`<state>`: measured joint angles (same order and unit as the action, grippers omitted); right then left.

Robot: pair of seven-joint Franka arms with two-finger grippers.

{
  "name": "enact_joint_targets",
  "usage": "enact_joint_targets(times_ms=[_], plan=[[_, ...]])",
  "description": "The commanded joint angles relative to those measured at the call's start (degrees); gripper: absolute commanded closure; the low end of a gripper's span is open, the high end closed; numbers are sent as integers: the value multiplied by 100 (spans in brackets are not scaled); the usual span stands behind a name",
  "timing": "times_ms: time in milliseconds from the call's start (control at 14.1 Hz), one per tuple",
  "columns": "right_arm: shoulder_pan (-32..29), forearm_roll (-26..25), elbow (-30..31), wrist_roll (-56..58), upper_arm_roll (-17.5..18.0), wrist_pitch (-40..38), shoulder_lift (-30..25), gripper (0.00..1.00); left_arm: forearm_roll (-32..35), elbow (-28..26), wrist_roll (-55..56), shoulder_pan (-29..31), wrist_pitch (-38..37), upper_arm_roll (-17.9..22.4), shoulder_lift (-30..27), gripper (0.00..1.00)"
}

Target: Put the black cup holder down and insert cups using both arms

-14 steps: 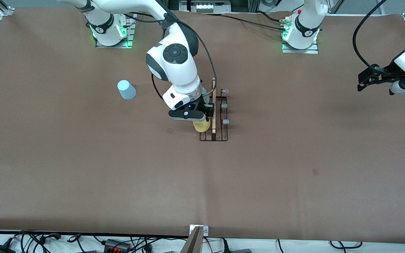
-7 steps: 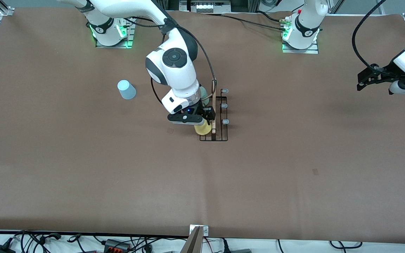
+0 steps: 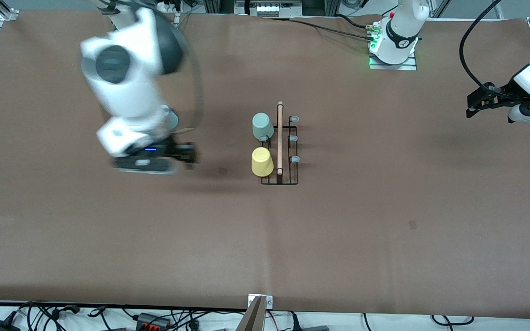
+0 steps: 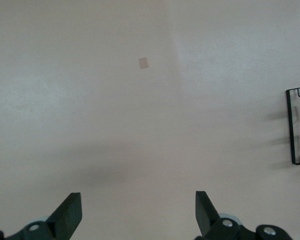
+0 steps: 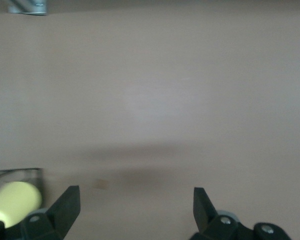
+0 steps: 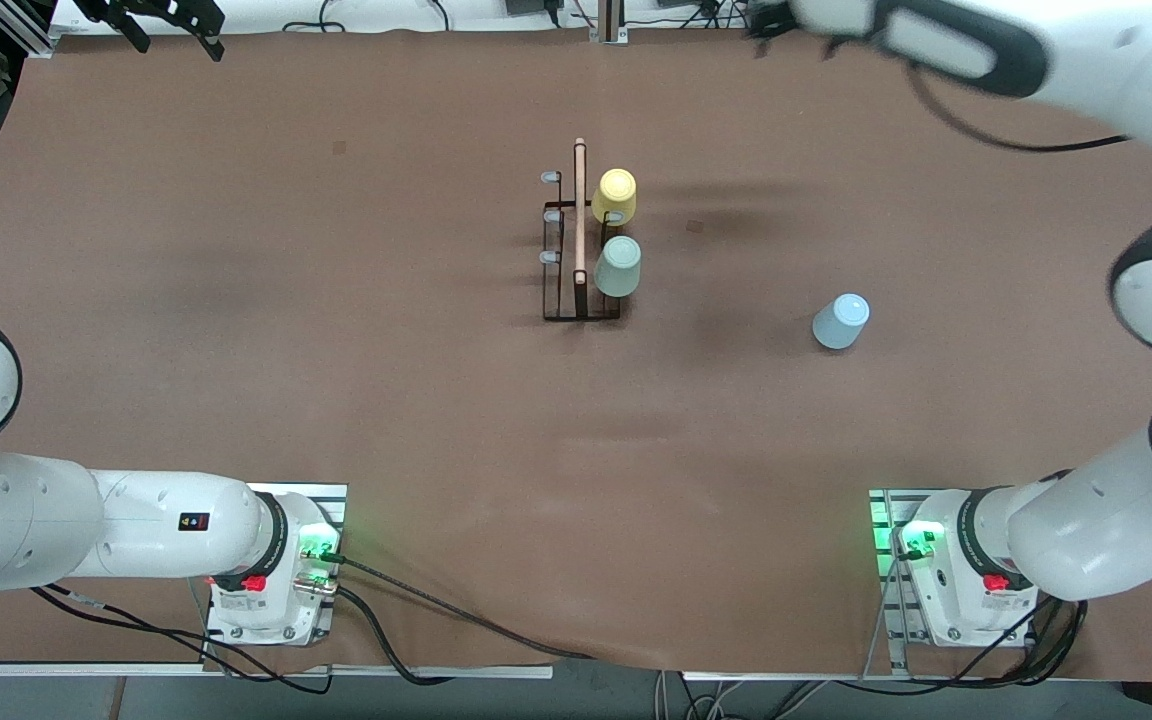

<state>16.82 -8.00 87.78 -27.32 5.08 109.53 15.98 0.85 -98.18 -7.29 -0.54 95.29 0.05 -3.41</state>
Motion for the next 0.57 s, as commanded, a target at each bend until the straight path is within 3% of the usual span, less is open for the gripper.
enact_joint_targets(times_ms=[0, 142, 285, 498], plan=[[-957, 218, 204, 884, 125, -562, -568, 0, -112, 177, -53, -16, -134, 48, 60, 0], [-1809, 561, 204, 1332, 125, -932, -910, 0, -112, 168, -36, -25, -151, 48, 51, 0], [-2286, 580, 204, 1712, 116, -1353, -1218, 0, -112, 185, -9, -43, -143, 48, 60, 0], [-2420, 581, 160, 1826, -23, -1584, -1386, 0, -120, 177, -1, -34, -143, 48, 60, 0]])
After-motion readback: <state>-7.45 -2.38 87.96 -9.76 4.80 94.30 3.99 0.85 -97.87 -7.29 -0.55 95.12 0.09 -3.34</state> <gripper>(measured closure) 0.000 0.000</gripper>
